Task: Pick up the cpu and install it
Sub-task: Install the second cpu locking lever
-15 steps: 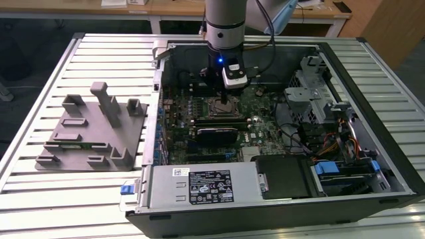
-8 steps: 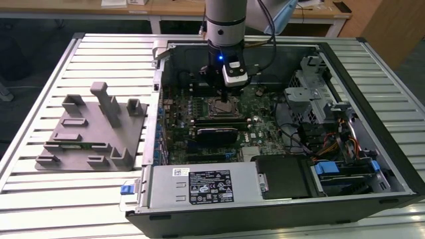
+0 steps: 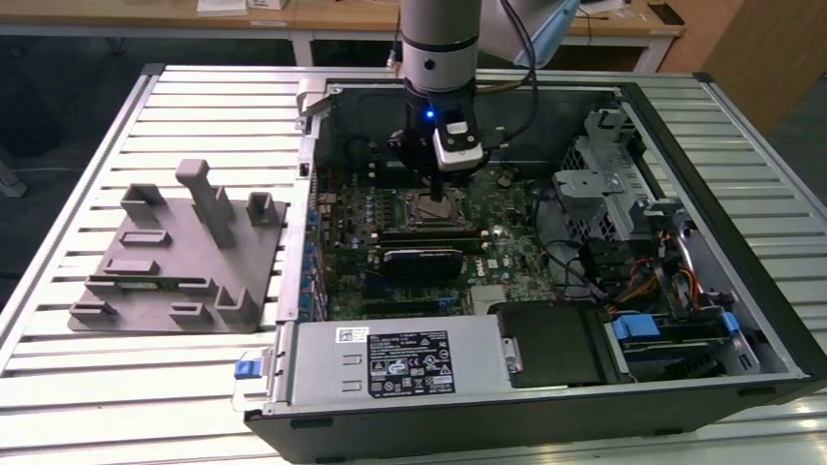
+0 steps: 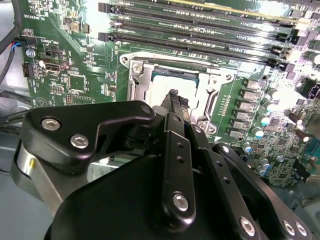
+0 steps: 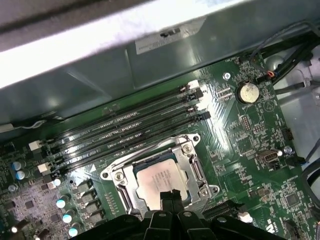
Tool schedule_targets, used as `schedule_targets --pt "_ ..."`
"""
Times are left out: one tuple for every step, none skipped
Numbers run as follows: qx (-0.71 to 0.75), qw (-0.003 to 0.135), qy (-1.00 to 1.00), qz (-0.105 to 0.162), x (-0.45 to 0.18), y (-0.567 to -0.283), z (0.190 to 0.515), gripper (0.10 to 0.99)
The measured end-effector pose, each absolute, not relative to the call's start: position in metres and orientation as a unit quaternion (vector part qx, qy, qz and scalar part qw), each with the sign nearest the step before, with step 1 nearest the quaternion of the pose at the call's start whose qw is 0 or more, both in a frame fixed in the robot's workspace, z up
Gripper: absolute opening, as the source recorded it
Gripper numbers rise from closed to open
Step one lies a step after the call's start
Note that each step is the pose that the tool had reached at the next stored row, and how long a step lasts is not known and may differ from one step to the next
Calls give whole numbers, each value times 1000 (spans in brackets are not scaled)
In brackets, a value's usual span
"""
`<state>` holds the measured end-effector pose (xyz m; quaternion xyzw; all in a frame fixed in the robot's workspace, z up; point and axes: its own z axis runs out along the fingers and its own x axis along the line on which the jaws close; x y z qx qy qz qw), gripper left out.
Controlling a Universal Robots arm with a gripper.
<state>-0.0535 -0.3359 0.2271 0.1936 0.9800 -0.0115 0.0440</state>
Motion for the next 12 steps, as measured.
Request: schedule_targets --pt "194 44 980 -12 -54 -337 227 106" --pt "194 44 980 -12 -54 -338 227 106" --pt "194 44 980 -12 -54 -338 227 106" --pt "194 44 980 -12 -54 -339 227 106" --pt "194 44 980 -12 -54 -339 227 106" --pt "194 44 980 -12 -54 -340 227 106" --pt "194 44 980 -12 -54 -340 227 106" --pt "194 44 980 -12 -54 -341 227 106" --pt "194 44 980 -11 -54 -342 227 106" --pt "194 44 980 -11 -54 -342 227 106" --pt "194 44 980 -11 -54 -343 227 106" --pt "194 44 980 -12 -54 -344 227 106"
